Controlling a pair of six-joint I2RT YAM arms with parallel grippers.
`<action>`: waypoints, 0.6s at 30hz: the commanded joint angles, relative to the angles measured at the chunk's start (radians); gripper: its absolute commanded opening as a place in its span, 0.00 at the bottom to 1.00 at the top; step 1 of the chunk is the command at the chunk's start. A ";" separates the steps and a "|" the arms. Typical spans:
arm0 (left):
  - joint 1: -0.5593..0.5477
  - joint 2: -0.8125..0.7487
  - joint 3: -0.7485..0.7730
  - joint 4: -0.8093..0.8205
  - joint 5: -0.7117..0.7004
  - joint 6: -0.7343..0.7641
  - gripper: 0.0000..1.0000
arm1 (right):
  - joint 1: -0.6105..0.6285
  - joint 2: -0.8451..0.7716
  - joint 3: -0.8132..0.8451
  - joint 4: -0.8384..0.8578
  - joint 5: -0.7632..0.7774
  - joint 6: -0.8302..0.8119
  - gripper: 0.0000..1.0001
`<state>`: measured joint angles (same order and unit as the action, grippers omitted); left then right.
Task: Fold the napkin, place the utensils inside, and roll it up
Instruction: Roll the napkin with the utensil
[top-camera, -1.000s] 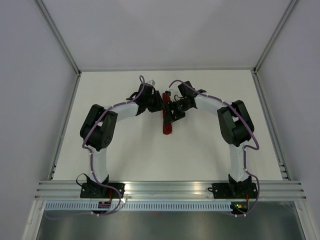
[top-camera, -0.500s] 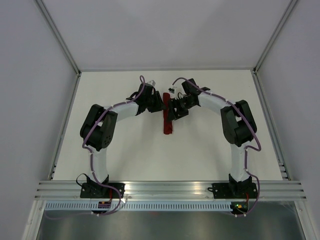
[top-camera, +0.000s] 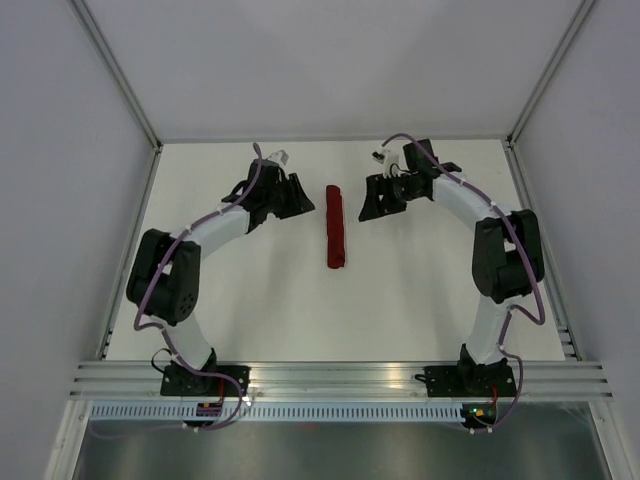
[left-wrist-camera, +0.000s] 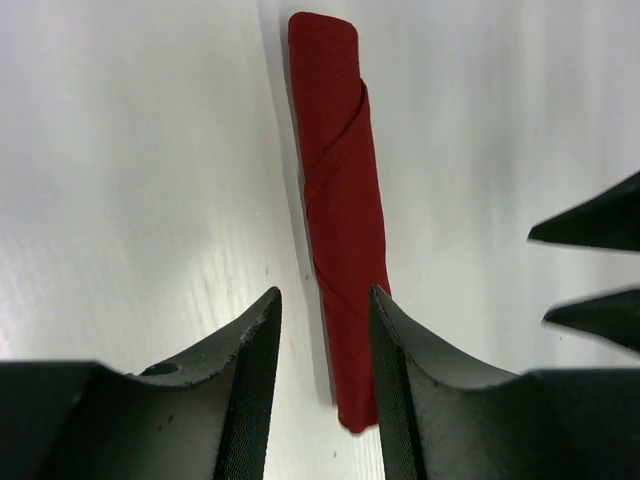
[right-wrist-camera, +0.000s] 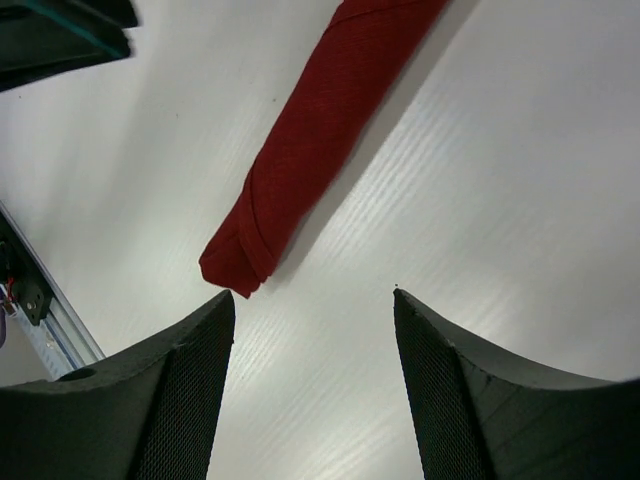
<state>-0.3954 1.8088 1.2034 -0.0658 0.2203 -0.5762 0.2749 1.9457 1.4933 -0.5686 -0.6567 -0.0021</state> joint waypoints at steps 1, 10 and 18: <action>0.024 -0.195 -0.097 -0.009 0.034 0.093 0.46 | -0.092 -0.148 -0.051 -0.002 -0.015 -0.036 0.71; 0.046 -0.655 -0.258 -0.163 0.060 0.200 0.52 | -0.384 -0.459 -0.241 -0.028 -0.053 -0.197 0.71; 0.053 -0.854 -0.317 -0.247 0.040 0.259 0.55 | -0.562 -0.611 -0.340 -0.065 -0.087 -0.288 0.72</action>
<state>-0.3489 0.9802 0.9134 -0.2474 0.2466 -0.3771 -0.2615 1.3861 1.1889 -0.6159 -0.7029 -0.2287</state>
